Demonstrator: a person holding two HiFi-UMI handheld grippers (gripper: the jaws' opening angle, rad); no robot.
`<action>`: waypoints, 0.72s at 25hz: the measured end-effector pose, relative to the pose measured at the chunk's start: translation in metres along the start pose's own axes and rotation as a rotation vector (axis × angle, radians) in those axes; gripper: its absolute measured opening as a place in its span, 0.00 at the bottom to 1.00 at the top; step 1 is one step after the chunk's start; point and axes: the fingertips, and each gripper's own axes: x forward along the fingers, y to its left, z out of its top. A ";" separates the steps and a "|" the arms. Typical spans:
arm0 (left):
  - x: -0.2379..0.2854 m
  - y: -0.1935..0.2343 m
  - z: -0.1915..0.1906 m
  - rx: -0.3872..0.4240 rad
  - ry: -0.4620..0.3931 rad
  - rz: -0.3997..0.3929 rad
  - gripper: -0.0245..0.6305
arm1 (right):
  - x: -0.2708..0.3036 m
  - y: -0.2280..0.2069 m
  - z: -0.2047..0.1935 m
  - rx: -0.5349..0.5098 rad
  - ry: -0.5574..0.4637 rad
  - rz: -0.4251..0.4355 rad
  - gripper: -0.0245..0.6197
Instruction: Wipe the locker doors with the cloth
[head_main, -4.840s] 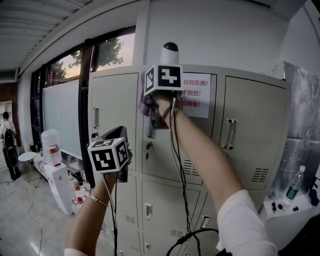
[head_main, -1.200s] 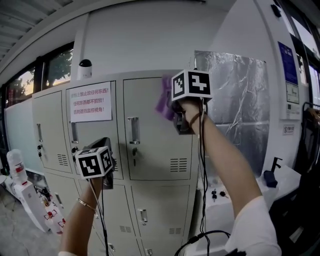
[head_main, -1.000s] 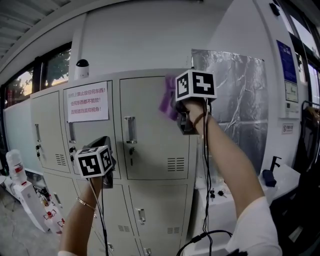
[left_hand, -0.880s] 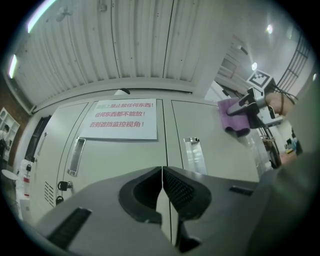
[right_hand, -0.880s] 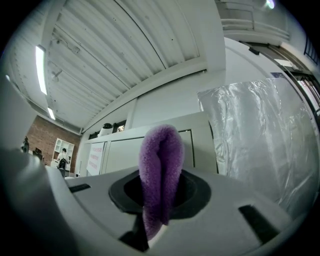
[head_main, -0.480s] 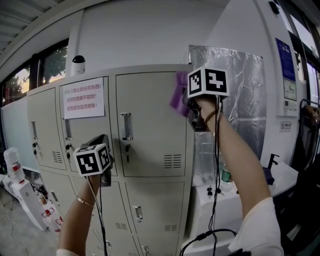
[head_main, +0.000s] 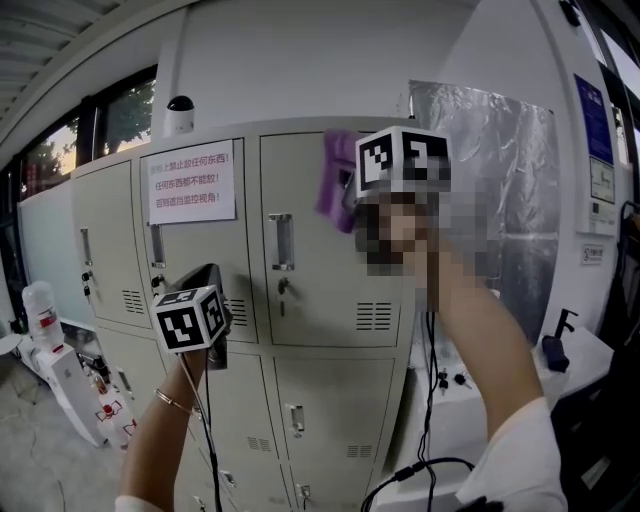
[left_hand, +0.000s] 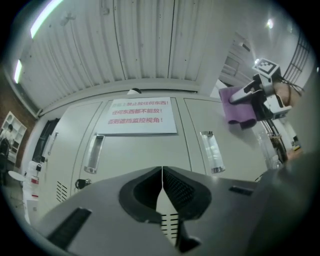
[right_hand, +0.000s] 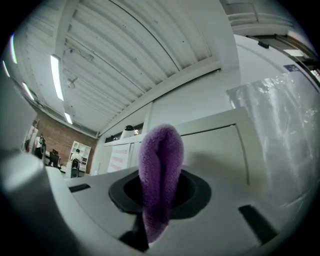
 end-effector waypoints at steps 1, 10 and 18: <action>-0.003 0.008 0.000 0.008 -0.005 0.014 0.05 | 0.007 0.014 -0.002 -0.001 0.002 0.024 0.14; -0.036 0.090 -0.006 0.055 0.015 0.128 0.05 | 0.077 0.140 -0.042 0.032 0.055 0.250 0.14; -0.057 0.165 -0.018 0.064 0.040 0.204 0.05 | 0.135 0.231 -0.077 0.050 0.093 0.349 0.14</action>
